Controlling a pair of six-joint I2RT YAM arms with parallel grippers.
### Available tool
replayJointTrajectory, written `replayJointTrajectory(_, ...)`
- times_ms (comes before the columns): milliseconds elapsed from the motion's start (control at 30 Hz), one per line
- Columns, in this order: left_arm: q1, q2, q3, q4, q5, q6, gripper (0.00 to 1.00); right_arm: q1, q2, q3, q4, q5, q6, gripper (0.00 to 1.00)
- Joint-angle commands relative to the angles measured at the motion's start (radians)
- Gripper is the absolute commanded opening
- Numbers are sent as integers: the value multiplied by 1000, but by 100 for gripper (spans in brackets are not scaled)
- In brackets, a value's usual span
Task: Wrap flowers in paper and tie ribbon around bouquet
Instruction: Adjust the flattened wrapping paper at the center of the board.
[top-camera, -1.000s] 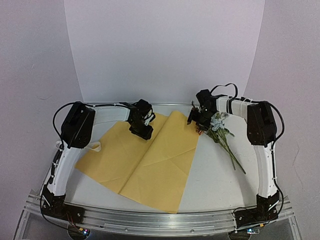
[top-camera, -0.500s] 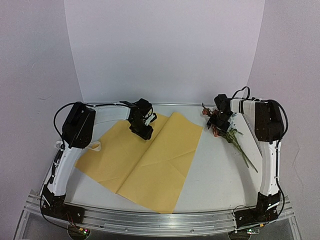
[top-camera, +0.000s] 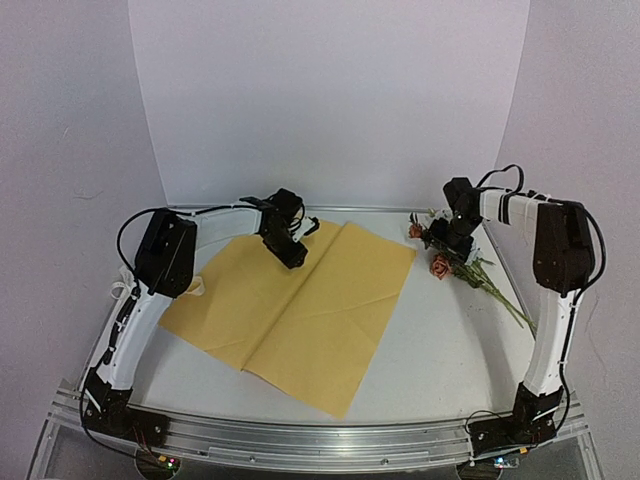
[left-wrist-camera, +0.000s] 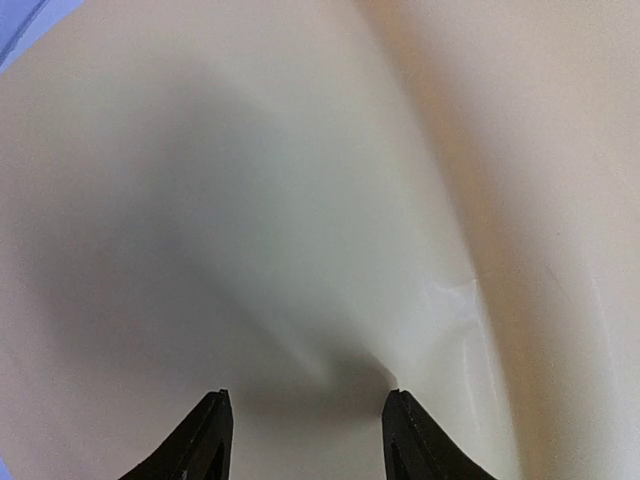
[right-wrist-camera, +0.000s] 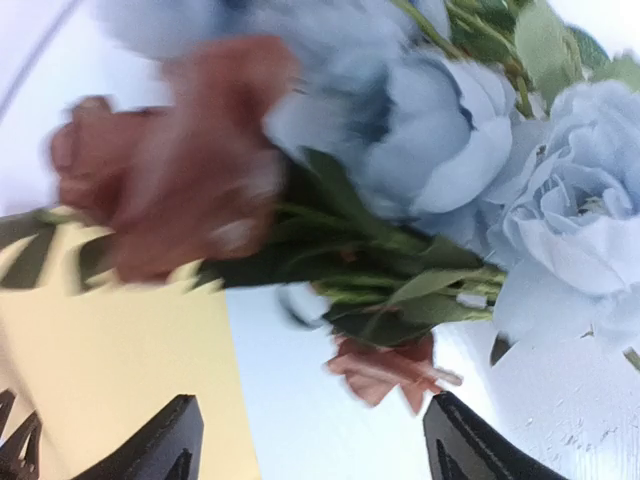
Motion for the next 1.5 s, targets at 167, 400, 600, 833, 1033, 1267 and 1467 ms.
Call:
replayJointTrajectory(167,74,20,-44,-12,99,158,54,128,-227,-278,179,-114,8,86)
replayJointTrajectory(400,4,-45,-162,40,137,168,54,198,-118,-184,220,-140,-19,81)
replayJointTrajectory(600,-45,-103,-260,87,155,175,54,233,6,-48,218,-150,-10,71)
replayJointTrajectory(833,-29,-173,-269,146,137,84,57,251,90,-5,220,-163,57,63)
replayJointTrajectory(1033,33,-334,-282,143,134,-211,67,252,97,-52,229,-142,89,59)
replayJointTrajectory(1267,74,-640,-668,206,129,-705,69,253,103,-88,229,-126,106,56)
replayJointTrajectory(1467,74,-831,-1025,234,47,-983,70,254,103,-109,228,-113,110,56)
